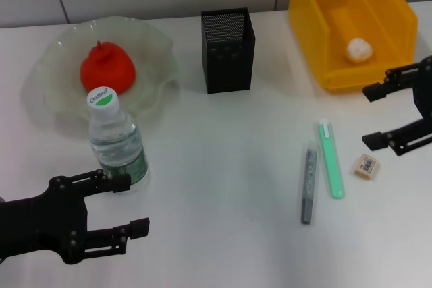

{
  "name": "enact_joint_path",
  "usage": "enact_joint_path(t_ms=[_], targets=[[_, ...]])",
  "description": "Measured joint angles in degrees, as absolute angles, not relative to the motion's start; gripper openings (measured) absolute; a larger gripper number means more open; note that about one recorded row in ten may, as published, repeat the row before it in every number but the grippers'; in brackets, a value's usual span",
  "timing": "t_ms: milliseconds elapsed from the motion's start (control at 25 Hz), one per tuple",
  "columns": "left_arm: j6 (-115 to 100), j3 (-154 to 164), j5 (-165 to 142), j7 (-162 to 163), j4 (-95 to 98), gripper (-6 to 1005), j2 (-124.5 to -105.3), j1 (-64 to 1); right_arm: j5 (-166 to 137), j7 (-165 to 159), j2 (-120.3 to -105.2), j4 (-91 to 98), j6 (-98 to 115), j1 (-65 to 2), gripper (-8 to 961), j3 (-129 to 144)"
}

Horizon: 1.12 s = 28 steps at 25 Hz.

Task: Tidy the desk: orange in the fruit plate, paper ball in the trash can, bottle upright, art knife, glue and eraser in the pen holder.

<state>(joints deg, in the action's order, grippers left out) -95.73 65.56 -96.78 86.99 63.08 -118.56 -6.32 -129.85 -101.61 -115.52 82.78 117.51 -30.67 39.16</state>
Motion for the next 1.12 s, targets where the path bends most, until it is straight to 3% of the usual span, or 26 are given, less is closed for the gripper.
enact_joint_path(t_ms=[480, 1120], targets=[[-96.08, 65.56, -96.76, 86.13, 62.51, 800, -118.3, -6.35, -143.15, -125.41, -115.99, 80.59, 116.99, -41.96, 805, 49.21], [-97.41, 64.9, -98.14, 83.72, 63.32, 800, -118.28, -7.09, -153.06, -150.35, -116.77, 73.1, 115.15, -46.54, 802, 53.68]])
